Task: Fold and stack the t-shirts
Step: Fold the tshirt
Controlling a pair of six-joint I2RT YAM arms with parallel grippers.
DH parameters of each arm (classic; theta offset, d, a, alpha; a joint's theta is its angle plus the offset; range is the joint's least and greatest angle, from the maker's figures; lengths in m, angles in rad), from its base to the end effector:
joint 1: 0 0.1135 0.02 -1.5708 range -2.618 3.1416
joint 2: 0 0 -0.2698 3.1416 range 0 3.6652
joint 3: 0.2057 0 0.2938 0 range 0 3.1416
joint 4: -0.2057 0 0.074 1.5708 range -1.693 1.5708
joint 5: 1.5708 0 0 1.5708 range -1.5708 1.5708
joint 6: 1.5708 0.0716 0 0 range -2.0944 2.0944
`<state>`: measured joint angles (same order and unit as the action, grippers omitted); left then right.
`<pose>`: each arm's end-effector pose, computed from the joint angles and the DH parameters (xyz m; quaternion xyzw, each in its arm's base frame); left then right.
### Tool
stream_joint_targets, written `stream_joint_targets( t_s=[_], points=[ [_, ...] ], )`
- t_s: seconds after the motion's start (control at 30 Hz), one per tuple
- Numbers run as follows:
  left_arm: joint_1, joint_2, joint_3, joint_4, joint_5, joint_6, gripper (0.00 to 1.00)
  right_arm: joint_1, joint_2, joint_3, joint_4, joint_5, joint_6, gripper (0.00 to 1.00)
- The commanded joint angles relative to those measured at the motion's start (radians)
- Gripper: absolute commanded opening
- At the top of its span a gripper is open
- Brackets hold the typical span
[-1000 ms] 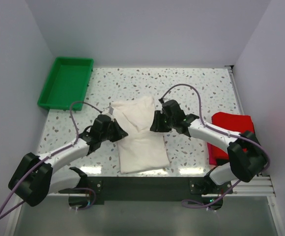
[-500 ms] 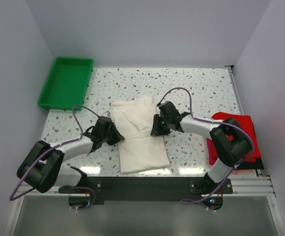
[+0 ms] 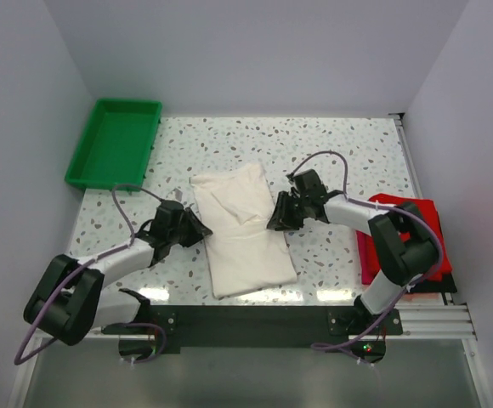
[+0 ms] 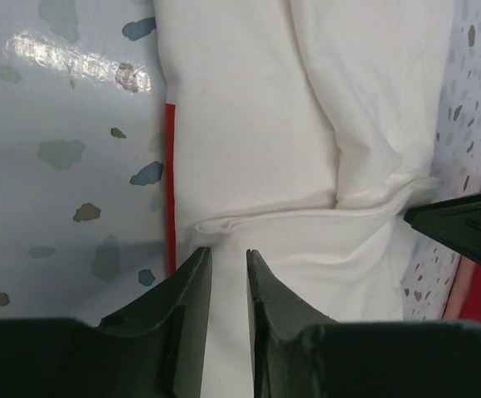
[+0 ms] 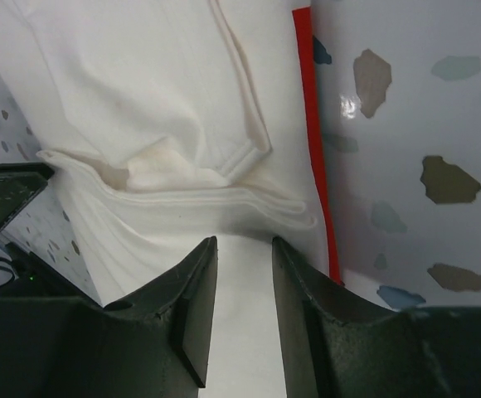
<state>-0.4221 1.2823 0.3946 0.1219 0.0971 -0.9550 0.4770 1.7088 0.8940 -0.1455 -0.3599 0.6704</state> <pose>0.2490 -0.1194 0.0863 -0.2236 0.8916 -0.2831 0.2737 0.3250 0.1964 0.0971 0.0371 0.9392 0.3039 0.1557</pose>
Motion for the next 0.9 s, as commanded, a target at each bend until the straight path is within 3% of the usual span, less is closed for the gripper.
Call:
stream_joint_targets(
  t_s=[0.0, 0.17, 0.3, 0.63, 0.87],
  points=[
    [0.014, -0.095, 0.035, -0.062, -0.007, 0.042, 0.29, -0.018, -0.148, -0.017, -0.075, 0.045, -0.002, 0.38],
    [0.009, -0.268, 0.000, -0.229, 0.001, -0.002, 0.45, -0.038, -0.346, -0.073, -0.178, 0.076, -0.008, 0.47],
    [-0.055, -0.408, -0.074, -0.332, -0.026, -0.062, 0.49, -0.040, -0.506, -0.167, -0.259, 0.062, -0.019, 0.49],
    [-0.303, -0.747, -0.203, -0.676, -0.142, -0.410, 0.48, -0.038, -0.820, -0.452, -0.358, -0.017, 0.047, 0.49],
    [-0.388, -0.651, -0.188, -0.679, -0.106, -0.396, 0.50, -0.040, -0.838, -0.533, -0.336, -0.043, 0.049, 0.49]
  ],
)
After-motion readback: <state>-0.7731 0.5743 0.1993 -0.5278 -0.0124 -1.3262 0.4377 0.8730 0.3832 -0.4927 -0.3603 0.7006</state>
